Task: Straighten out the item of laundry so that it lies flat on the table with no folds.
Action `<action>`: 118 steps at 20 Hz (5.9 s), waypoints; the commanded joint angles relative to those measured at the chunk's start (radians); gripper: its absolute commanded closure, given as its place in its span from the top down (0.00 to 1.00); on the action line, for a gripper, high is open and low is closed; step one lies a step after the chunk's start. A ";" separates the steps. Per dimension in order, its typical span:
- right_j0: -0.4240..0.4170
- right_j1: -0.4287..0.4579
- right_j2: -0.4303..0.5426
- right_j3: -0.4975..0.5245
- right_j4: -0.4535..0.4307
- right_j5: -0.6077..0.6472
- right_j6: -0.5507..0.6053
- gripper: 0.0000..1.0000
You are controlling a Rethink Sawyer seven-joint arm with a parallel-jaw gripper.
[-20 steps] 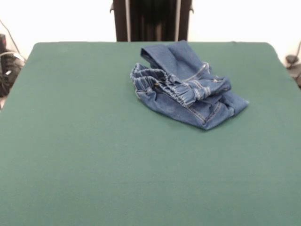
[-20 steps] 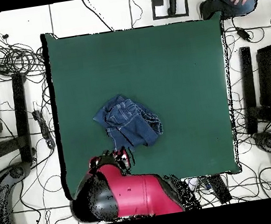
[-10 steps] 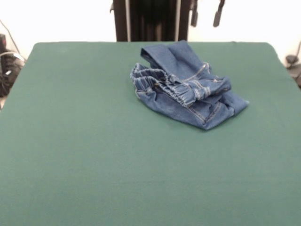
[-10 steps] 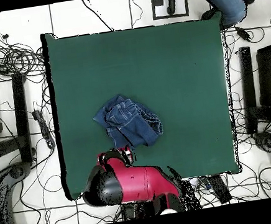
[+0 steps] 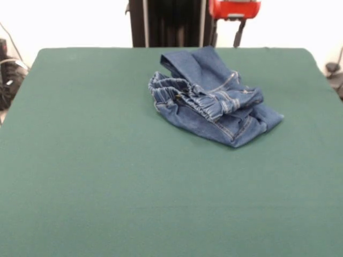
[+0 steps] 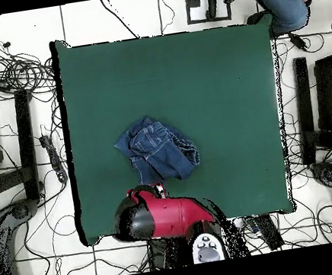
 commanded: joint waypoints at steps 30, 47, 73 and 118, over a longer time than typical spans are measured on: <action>0.003 0.061 0.042 -0.323 0.044 0.313 0.167 1.00; 0.007 0.142 0.018 -0.408 -0.026 0.217 0.144 1.00; -0.149 0.194 0.106 -0.422 -0.106 0.174 0.018 1.00; -0.466 0.273 0.445 -0.296 -0.323 0.313 -0.094 1.00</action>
